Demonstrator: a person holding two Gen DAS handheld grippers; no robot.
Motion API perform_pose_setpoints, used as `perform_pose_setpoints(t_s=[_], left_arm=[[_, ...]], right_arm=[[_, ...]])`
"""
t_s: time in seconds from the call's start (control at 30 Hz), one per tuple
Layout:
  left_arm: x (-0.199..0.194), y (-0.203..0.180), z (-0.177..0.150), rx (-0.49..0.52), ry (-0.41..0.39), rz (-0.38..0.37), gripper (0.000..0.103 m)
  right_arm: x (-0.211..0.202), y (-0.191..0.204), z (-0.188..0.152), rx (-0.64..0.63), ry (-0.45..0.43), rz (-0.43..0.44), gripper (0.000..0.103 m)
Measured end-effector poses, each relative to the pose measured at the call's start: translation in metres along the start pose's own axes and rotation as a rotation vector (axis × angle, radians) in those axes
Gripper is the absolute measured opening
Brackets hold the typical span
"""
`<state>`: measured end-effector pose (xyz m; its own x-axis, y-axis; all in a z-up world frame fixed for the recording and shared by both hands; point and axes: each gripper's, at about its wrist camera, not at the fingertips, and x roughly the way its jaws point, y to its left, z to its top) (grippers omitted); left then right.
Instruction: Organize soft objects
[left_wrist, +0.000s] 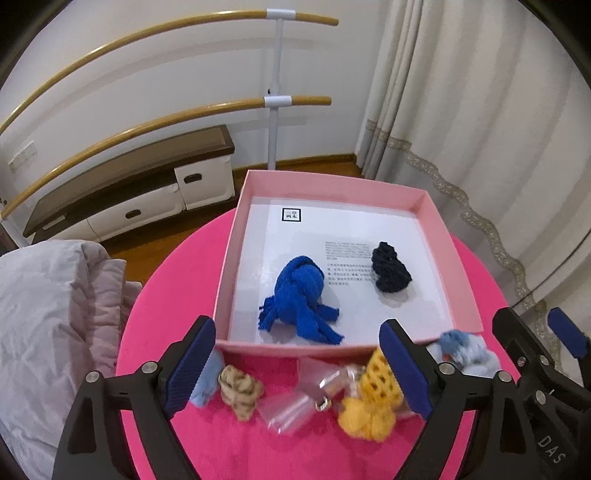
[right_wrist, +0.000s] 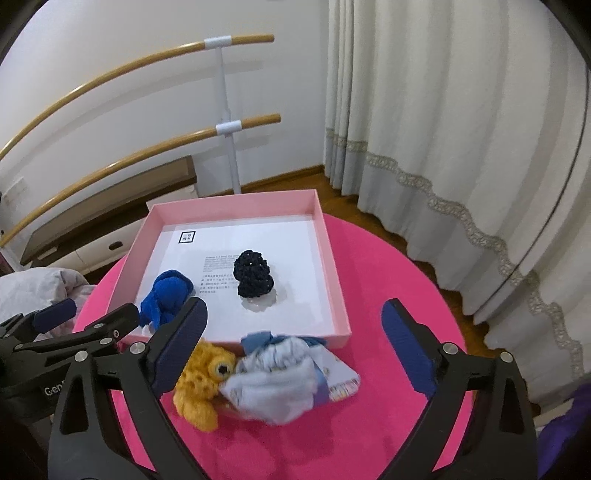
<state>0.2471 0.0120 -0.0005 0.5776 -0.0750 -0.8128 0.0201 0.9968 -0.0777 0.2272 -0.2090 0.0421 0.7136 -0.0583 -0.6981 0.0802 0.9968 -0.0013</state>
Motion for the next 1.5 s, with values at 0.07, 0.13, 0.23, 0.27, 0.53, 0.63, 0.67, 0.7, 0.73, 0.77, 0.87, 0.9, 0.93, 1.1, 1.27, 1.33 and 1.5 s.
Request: perform_pose_setpoints(t_s=[0.07,0.13,0.23,0.27,0.53,0.63,0.67,0.7,0.73,0.77,0.87,0.9,0.93,1.1,1.27,1.33,1.5], left_arm=[[-0.013,-0.001,-0.007,0.005,-0.013,0.007,0.093],[-0.026,-0.002,-0.013,0.011,-0.029,0.011,0.095],[-0.048,-0.004,-0.023,0.019,-0.063,0.019,0.099],[-0.056,-0.005,-0.027,0.021,-0.074,0.021,0.1],[-0.104,-0.011,-0.048,0.039,-0.142,0.012,0.101],[-0.119,-0.011,-0.054,0.042,-0.162,0.004,0.103],[-0.124,-0.011,-0.056,0.043,-0.169,-0.001,0.103],[-0.127,-0.012,-0.057,0.044,-0.172,-0.003,0.103],[-0.132,-0.012,-0.059,0.045,-0.177,-0.004,0.103],[-0.137,-0.012,-0.061,0.047,-0.186,-0.004,0.103],[-0.149,-0.013,-0.064,0.054,-0.212,-0.002,0.103],[-0.154,-0.014,-0.066,0.055,-0.222,-0.001,0.103],[-0.158,-0.014,-0.068,0.056,-0.229,0.0,0.103],[-0.178,-0.015,-0.078,0.059,-0.274,-0.005,0.103],[-0.194,-0.017,-0.09,0.065,-0.314,0.004,0.103],[-0.198,-0.018,-0.093,0.069,-0.324,0.006,0.103],[-0.204,-0.02,-0.1,0.072,-0.338,-0.001,0.103]], right_arm=[[-0.013,0.0,-0.004,-0.007,-0.023,-0.012,0.098],[-0.025,0.0,-0.008,-0.014,-0.048,-0.023,0.099],[-0.043,-0.001,-0.013,-0.019,-0.081,-0.029,0.099],[-0.048,-0.002,-0.014,-0.02,-0.09,-0.033,0.099],[-0.089,-0.009,-0.023,-0.015,-0.163,-0.064,0.102],[-0.101,-0.011,-0.027,-0.014,-0.188,-0.065,0.102],[-0.105,-0.011,-0.028,-0.014,-0.197,-0.068,0.102],[-0.107,-0.012,-0.028,-0.014,-0.204,-0.071,0.102],[-0.111,-0.012,-0.029,-0.016,-0.212,-0.076,0.102],[-0.115,-0.012,-0.03,-0.018,-0.222,-0.08,0.102],[-0.128,-0.011,-0.033,-0.025,-0.253,-0.09,0.102],[-0.132,-0.011,-0.034,-0.027,-0.266,-0.093,0.102],[-0.136,-0.012,-0.034,-0.029,-0.274,-0.093,0.102],[-0.153,-0.013,-0.038,-0.03,-0.319,-0.091,0.102],[-0.166,-0.014,-0.042,-0.027,-0.351,-0.099,0.102],[-0.171,-0.014,-0.045,-0.022,-0.36,-0.103,0.103],[-0.178,-0.015,-0.05,-0.019,-0.375,-0.1,0.103]])
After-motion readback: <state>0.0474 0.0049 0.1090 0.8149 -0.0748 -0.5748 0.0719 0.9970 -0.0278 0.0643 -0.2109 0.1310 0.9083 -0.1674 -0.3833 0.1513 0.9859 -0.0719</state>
